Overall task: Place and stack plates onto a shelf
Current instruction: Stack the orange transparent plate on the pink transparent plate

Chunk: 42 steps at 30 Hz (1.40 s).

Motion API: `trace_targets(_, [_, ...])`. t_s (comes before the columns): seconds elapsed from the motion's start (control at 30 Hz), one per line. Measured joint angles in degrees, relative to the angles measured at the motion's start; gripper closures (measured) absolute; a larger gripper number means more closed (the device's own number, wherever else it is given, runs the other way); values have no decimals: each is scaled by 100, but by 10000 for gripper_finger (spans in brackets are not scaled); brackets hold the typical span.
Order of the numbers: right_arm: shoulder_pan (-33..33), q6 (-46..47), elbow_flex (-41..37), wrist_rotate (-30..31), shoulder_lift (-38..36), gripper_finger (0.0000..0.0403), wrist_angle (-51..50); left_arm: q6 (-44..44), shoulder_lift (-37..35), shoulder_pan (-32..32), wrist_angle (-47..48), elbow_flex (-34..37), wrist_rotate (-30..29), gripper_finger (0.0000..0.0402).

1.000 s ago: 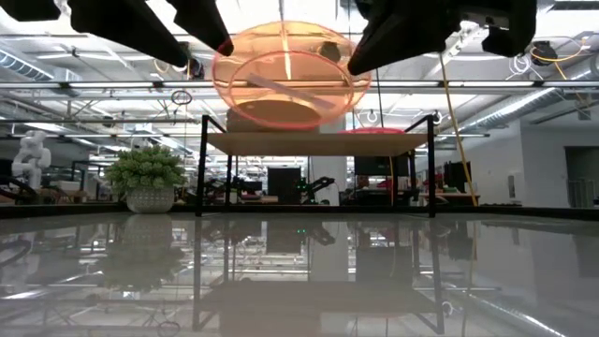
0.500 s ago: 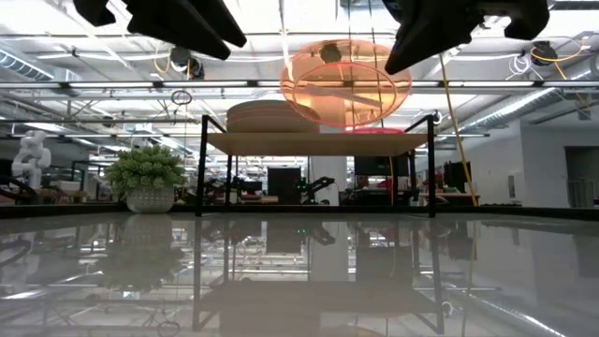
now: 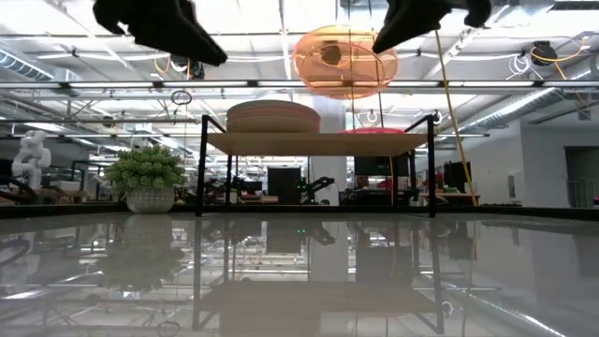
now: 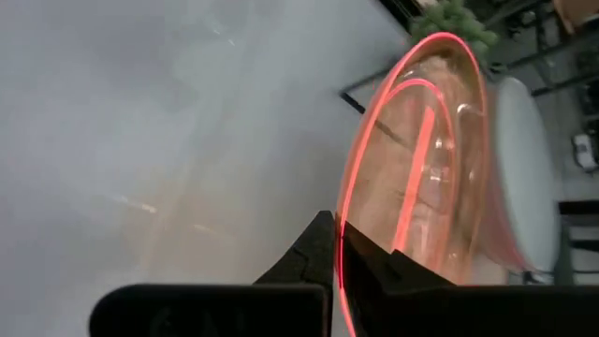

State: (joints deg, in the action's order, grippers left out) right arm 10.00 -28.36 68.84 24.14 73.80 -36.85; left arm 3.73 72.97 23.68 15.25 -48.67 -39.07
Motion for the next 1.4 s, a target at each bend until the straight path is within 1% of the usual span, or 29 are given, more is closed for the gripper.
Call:
trace_targets(0.13, [-497,-414,273,-18,-43,403,-90,-294,-609,-82,-523,573,10,135])
trace_targets(0.2, [-791,-586,342,-34,-61,403,-194,-472,-893,-94,-618,813,20,135])
trace_targets(0.33, [-1438,-810,396,-81,-57,403,-351,-1036,-1241,-96,-683,1040,19,135])
trace_targets(0.4, [-1748,-896,402,-284,-57,403,-361,-1221,-1299,-107,-713,1067,11,135])
trace_targets(0.47, [-2025,-993,402,-490,-57,403,-394,-1156,-1299,-137,-701,1077,8,135])
trace_targets(0.63, [-2556,-1201,403,-533,-55,403,-485,-495,-1299,-306,-899,1080,-1,135])
trace_targets(0.7, [-2786,-1272,404,-665,-55,403,-581,-328,-1299,-411,-998,1080,-6,135])
trace_targets(0.8, [-3117,-1367,404,-928,-53,403,-586,-432,-1299,-601,-1157,1080,-4,135])
trace_targets(0.97, [-3417,-1487,404,-969,-51,403,-460,-892,-1299,-950,-1154,1080,3,135])
trace_targets(1.03, [-3517,-1499,405,-1104,5,403,-460,-1002,-1299,-1027,-1108,1080,5,135])
trace_targets(1.23, [-3695,-1475,289,-1230,154,403,-463,-1047,-1299,-1065,-1083,1080,51,135])
trace_targets(1.4, [-3702,-1497,225,-1231,270,403,-425,-1047,-1299,-1065,-1074,1080,57,135])
